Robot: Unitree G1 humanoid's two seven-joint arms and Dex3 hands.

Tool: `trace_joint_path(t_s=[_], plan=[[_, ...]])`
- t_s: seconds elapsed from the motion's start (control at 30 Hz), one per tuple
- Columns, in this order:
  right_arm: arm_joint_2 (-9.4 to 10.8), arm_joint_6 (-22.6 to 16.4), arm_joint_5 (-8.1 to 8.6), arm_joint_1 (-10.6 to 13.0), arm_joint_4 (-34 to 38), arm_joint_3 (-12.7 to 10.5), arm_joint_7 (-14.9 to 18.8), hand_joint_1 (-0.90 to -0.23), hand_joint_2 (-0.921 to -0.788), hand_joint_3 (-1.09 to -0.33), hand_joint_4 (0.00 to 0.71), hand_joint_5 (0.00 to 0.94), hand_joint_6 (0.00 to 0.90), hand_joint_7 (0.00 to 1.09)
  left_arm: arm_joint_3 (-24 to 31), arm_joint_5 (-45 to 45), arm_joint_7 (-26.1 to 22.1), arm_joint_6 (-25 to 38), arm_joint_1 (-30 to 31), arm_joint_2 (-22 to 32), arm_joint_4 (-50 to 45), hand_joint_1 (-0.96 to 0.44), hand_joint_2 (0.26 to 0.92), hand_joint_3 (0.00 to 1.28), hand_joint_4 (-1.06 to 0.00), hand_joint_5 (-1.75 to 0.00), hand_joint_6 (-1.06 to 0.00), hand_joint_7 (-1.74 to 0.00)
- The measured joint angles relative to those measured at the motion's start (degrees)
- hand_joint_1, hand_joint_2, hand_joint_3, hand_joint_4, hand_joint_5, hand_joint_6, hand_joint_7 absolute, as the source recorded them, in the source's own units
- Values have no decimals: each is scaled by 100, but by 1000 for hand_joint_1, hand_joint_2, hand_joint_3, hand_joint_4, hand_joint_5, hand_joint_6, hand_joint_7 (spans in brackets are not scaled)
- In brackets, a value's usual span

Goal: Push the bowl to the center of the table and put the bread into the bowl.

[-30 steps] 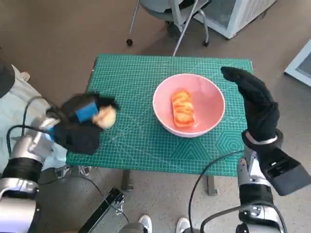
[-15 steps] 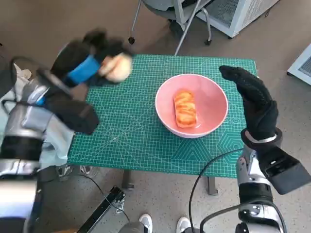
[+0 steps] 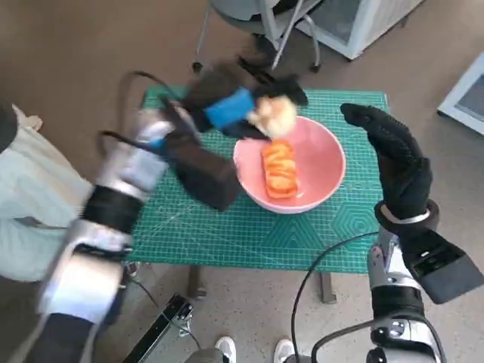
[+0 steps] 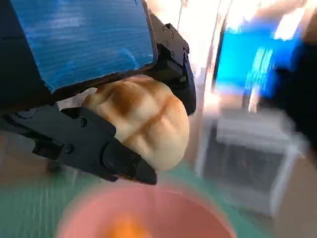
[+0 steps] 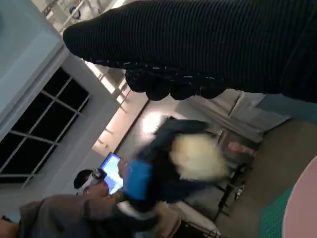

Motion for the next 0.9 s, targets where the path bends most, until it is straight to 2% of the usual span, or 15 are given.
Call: trace_joint_path(t_s=[0.1,0.23,0.43,0.6,0.8,0.9], plan=[[-22,0,15,19,-59,-5,1,-591,-921,-711,313,1,-1,811,-98,-25,-681,463,8,-110,95,-108,793,60,-25,-46,-20,-320],[-72,7,54,56,-113,-27,2,-587,-921,-710,313,1,-1,806,-60,-180,-996,608,79,-177,152,-179,790,50,-6,-11,-4,-307],[-87,40,104,83,-181,-52,0,-583,-921,-709,317,3,-1,798,153,-483,-853,299,217,-209,162,-301,804,46,0,0,-4,-310],[-87,49,92,94,-240,-74,-23,-579,-921,-708,320,4,-1,796,550,-970,-694,-167,386,-253,231,-363,820,42,-29,-14,-42,-346],[-86,46,-3,92,-238,-118,-150,-581,-921,-706,322,5,1,798,1243,-1727,-290,-666,569,-395,364,-410,867,15,-171,-20,-192,-295],[-83,45,-50,89,-230,-130,-236,-583,-921,-706,322,5,1,800,1664,-2225,-53,-948,701,-542,351,-483,903,47,-263,-43,-270,-286]])
